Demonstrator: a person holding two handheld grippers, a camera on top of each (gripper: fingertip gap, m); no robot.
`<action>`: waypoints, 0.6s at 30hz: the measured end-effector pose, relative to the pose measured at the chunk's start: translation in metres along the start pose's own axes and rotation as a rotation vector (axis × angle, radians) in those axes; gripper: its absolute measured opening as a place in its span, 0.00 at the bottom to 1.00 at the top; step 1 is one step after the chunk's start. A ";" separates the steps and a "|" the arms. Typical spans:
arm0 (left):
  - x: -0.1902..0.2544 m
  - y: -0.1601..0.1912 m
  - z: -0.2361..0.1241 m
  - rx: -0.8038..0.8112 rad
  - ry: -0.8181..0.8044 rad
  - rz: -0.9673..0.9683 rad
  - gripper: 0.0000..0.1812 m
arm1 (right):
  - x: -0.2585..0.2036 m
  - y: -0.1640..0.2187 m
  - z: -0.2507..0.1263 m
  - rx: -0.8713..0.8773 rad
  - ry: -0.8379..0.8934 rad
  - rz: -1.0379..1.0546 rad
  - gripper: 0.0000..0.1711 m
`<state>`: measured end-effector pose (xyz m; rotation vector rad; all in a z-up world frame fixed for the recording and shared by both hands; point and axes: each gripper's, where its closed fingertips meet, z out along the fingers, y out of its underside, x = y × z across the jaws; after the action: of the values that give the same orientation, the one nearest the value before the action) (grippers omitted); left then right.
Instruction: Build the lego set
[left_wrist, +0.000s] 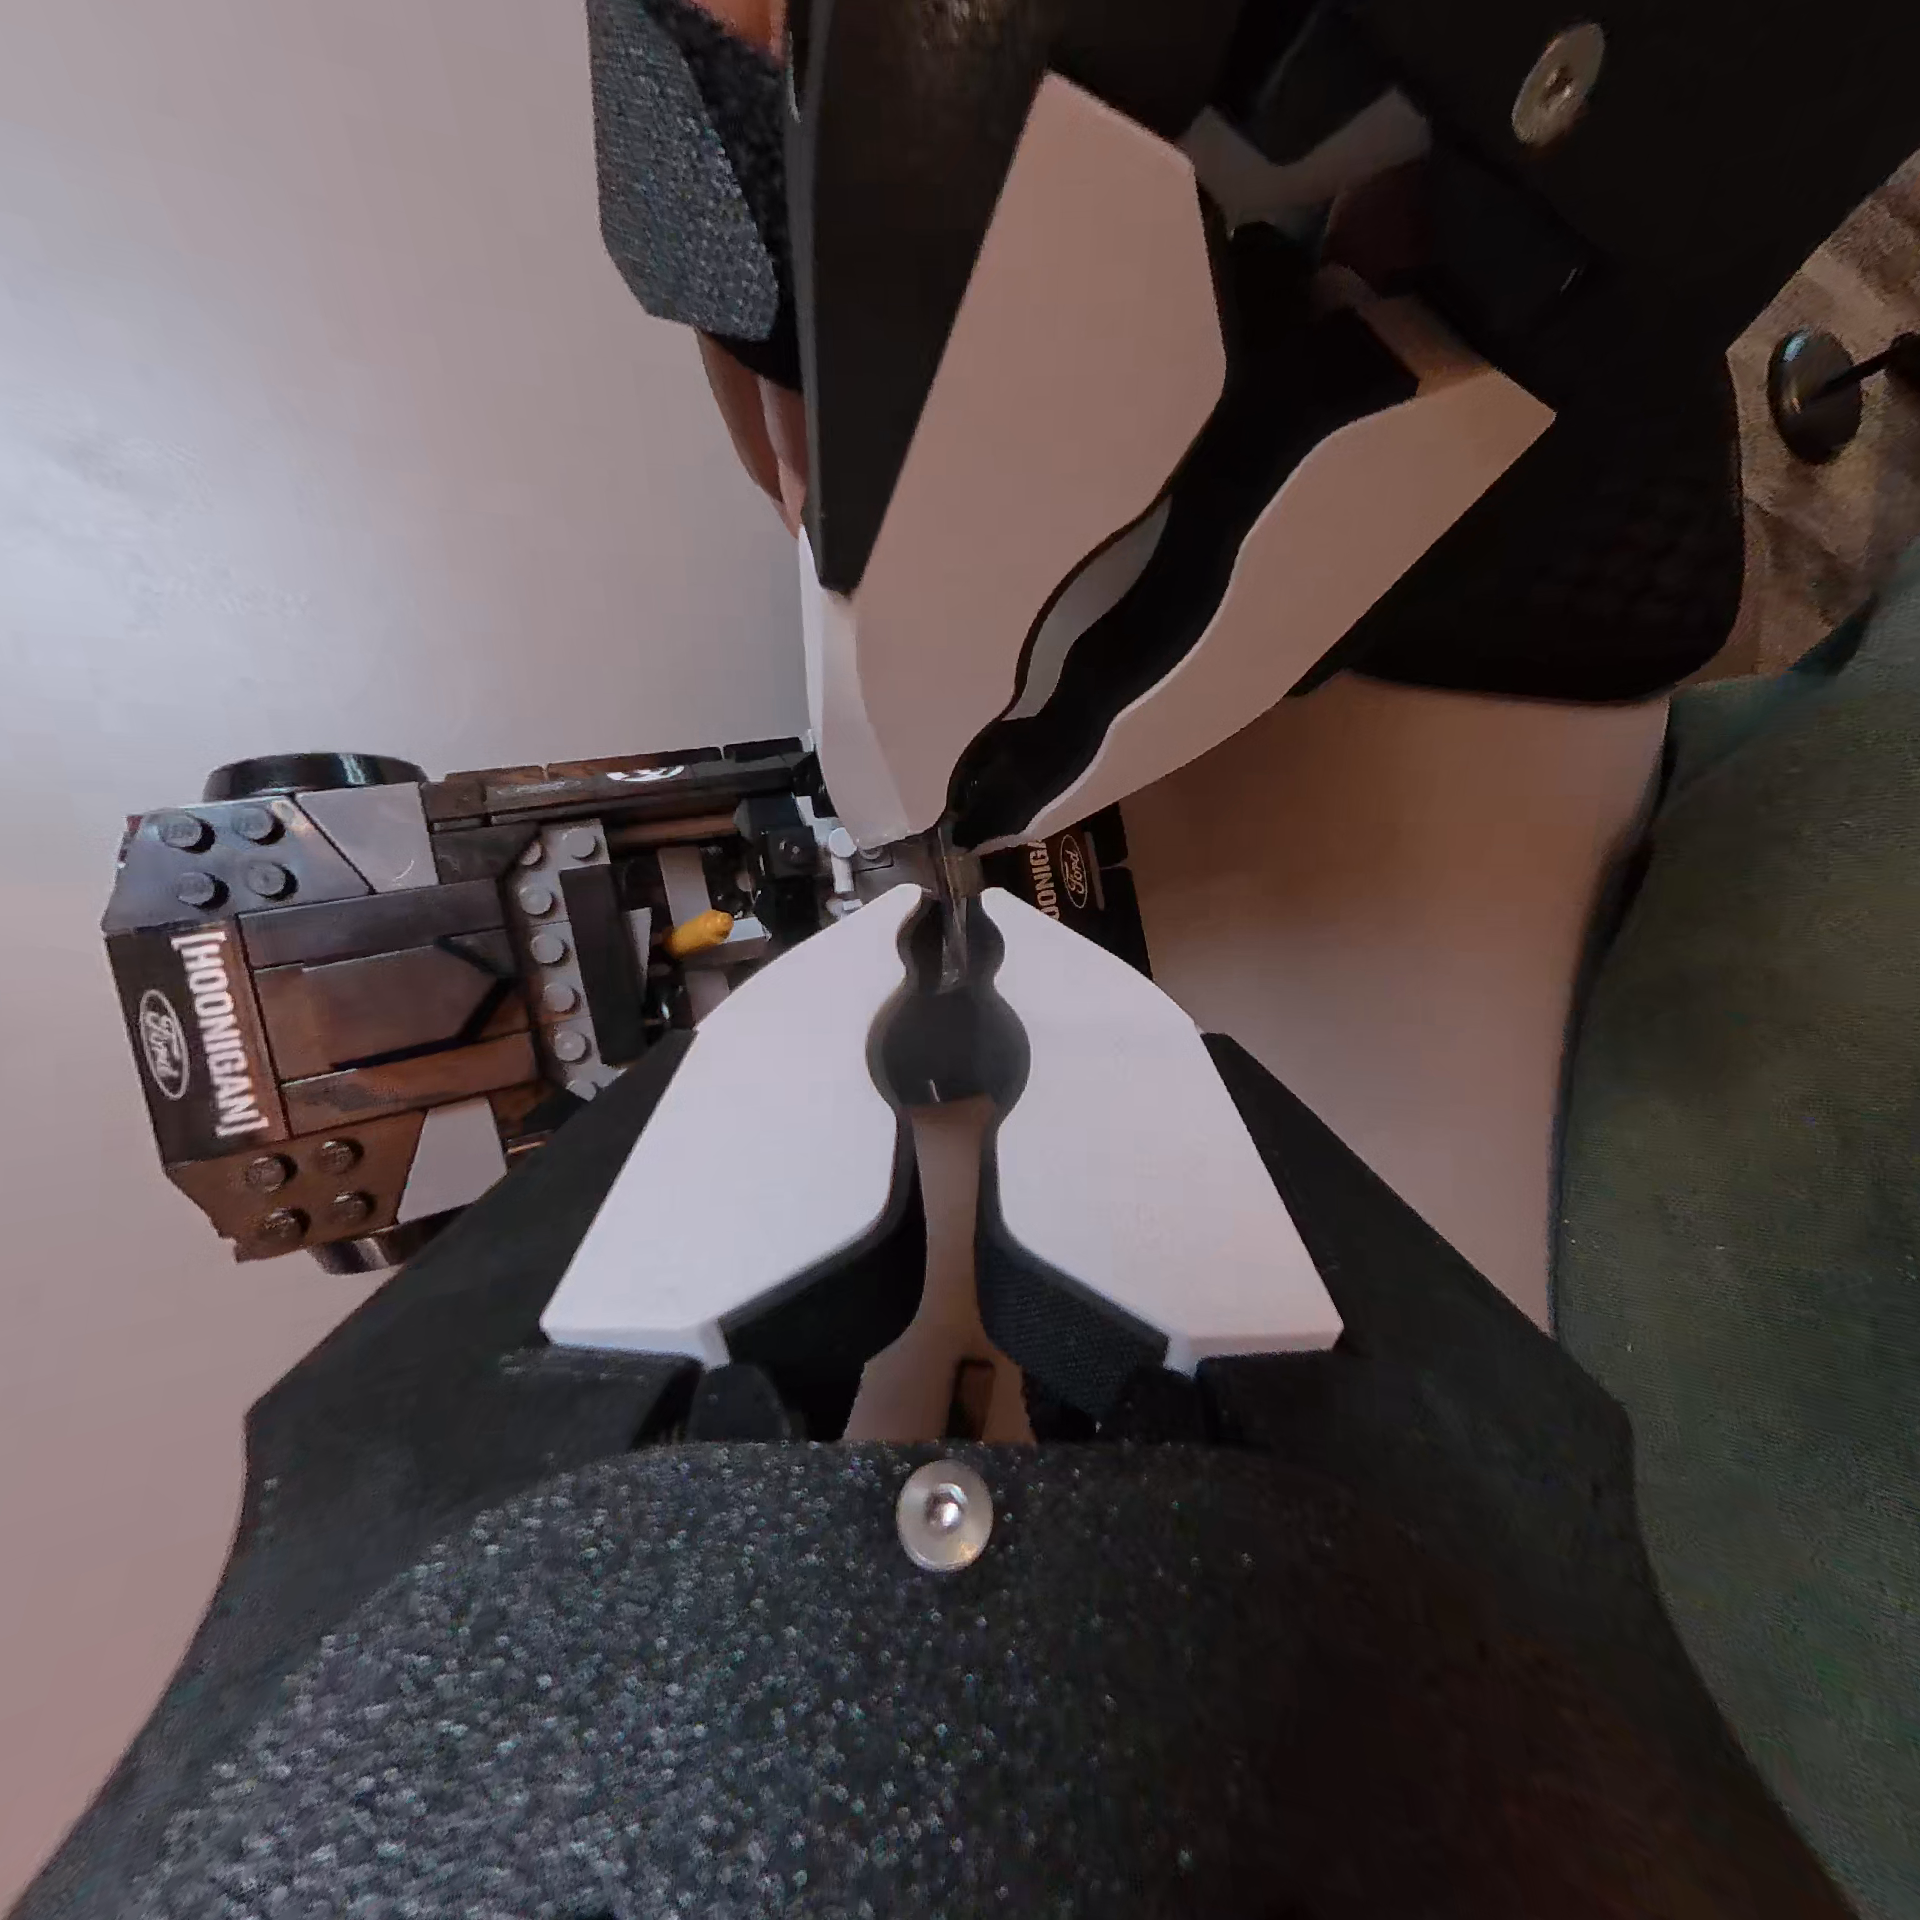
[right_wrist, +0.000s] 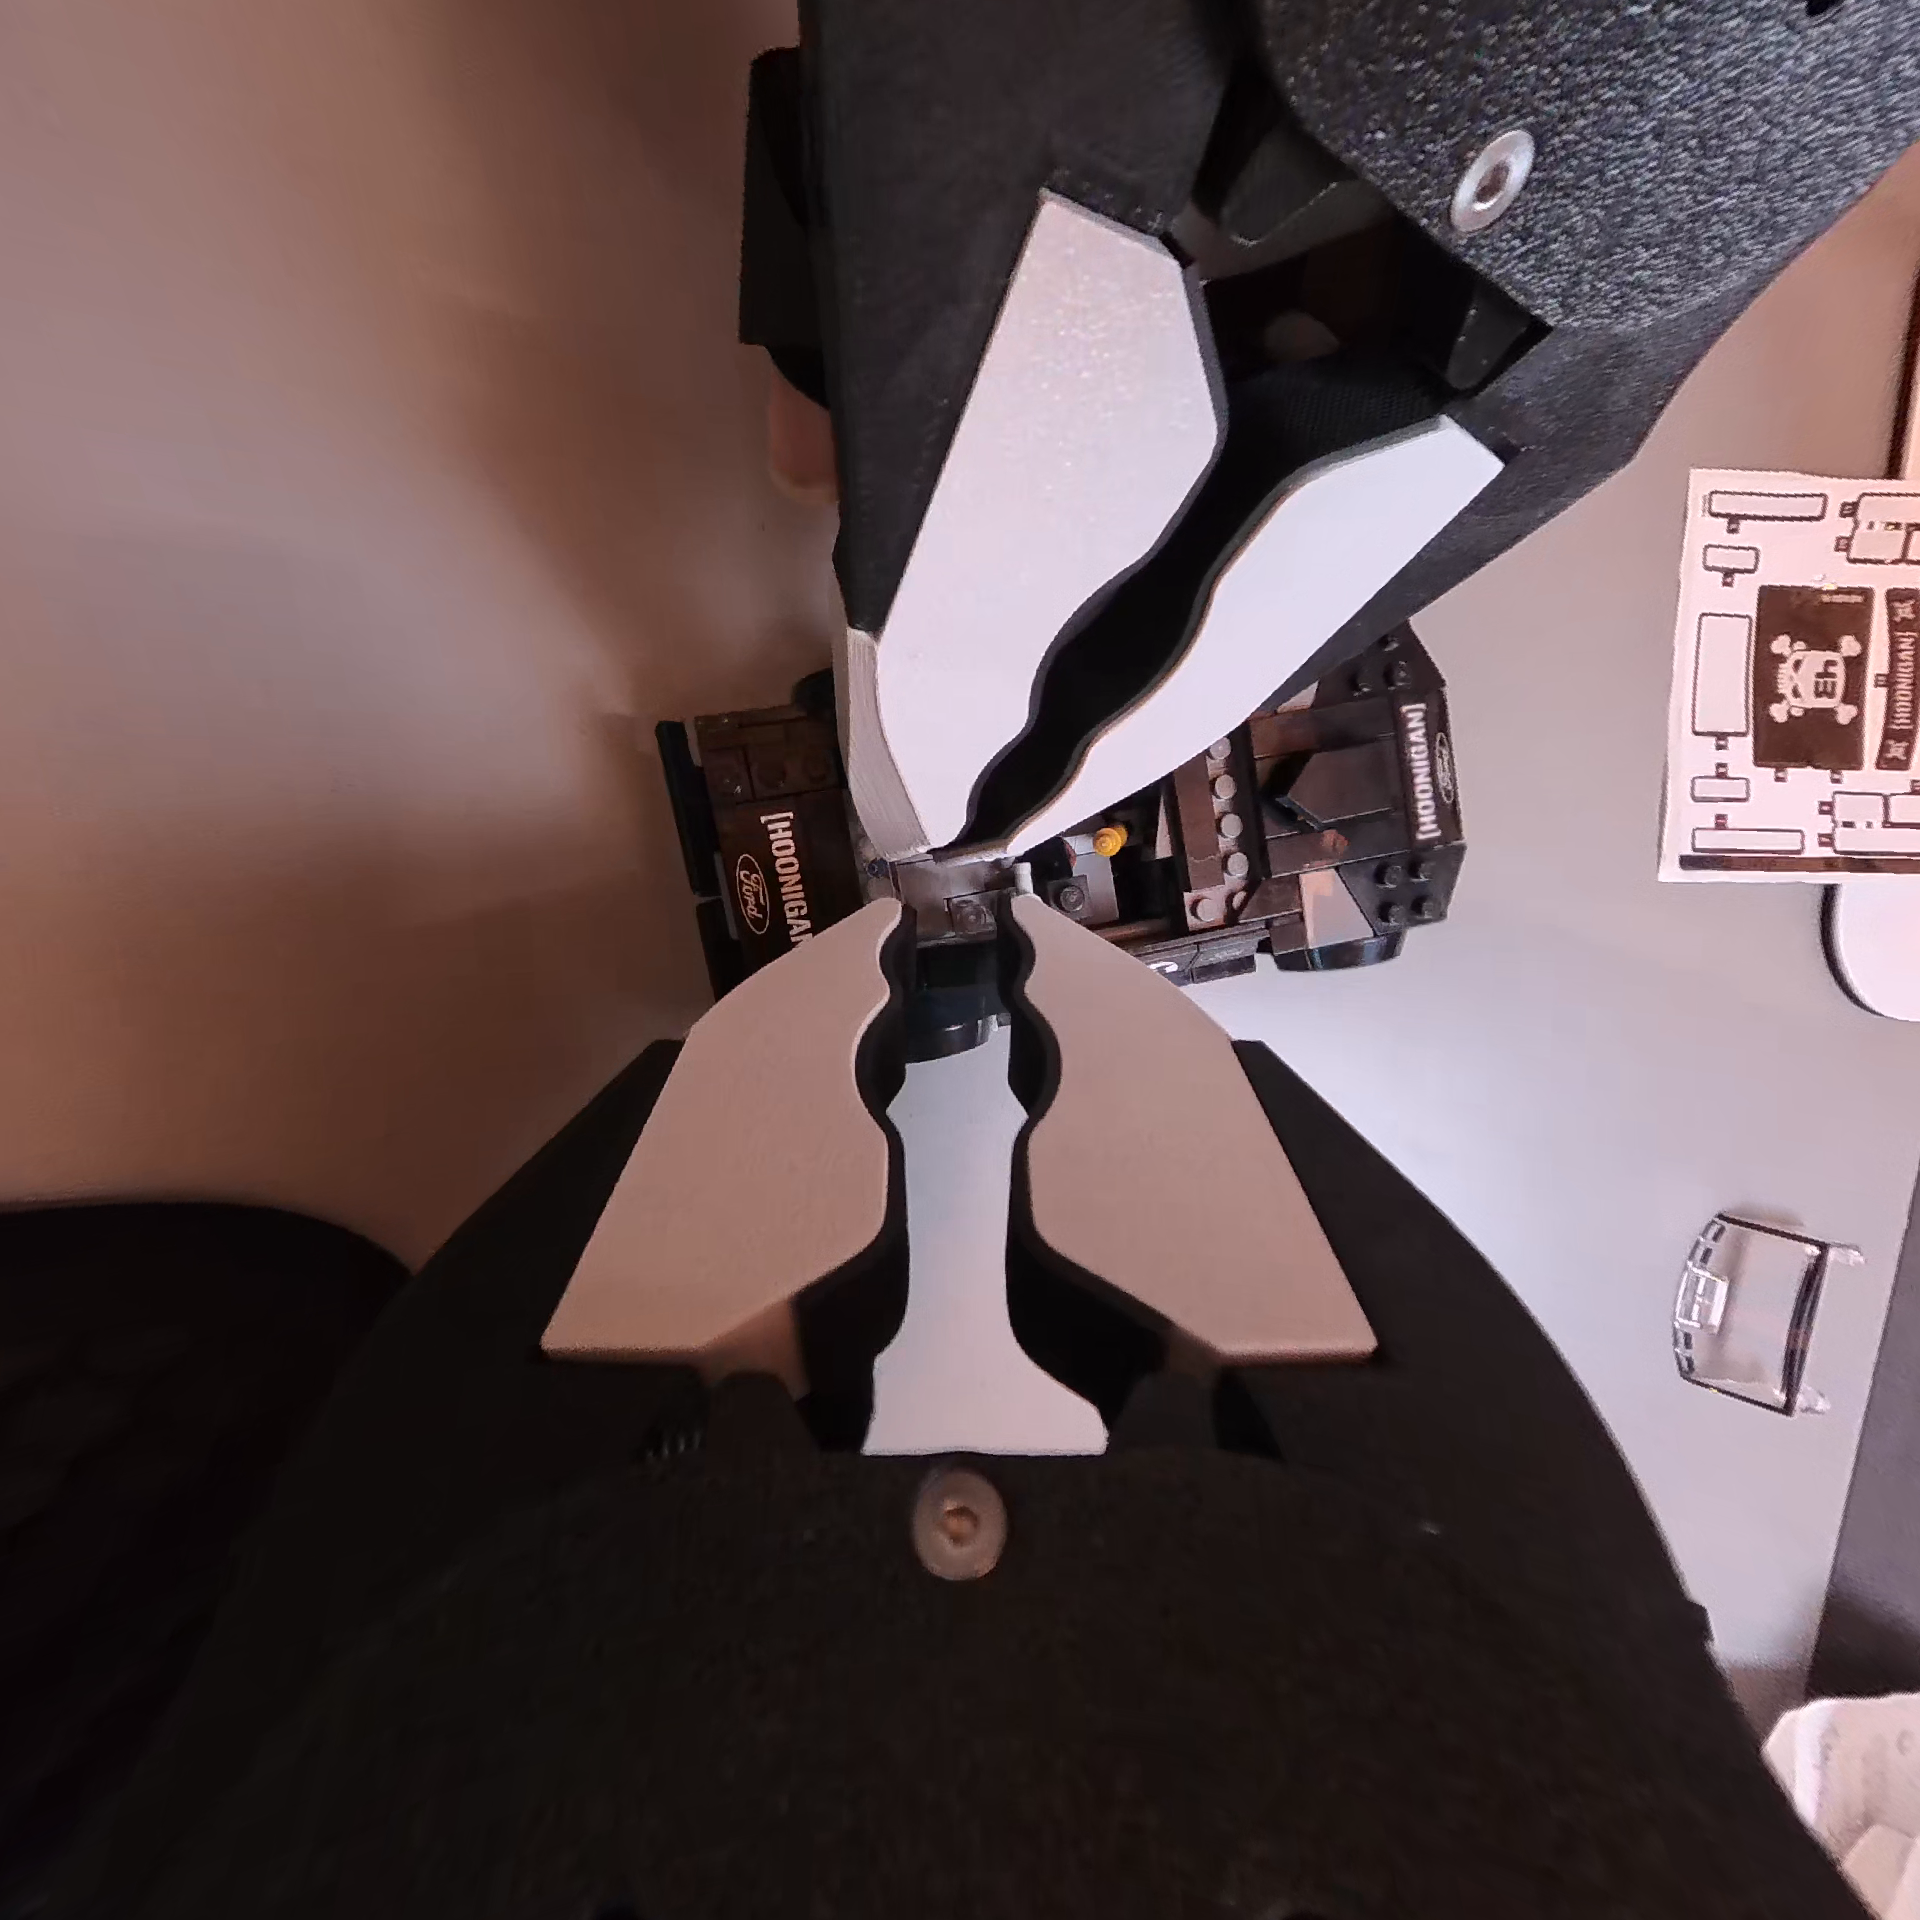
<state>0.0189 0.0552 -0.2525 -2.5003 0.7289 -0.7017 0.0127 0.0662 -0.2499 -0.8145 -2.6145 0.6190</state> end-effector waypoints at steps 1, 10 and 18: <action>0.000 0.000 0.000 -0.003 0.002 0.004 0.03 | 0.000 0.000 0.000 0.005 -0.004 0.004 0.09; 0.001 0.001 0.000 -0.013 0.030 0.006 0.03 | -0.004 -0.006 0.004 0.044 -0.062 0.013 0.08; 0.002 0.000 0.000 0.003 0.040 -0.004 0.02 | -0.004 -0.006 0.004 0.022 -0.080 0.012 0.08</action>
<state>0.0199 0.0538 -0.2520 -2.4919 0.7364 -0.7561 0.0114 0.0583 -0.2512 -0.8149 -2.6715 0.6962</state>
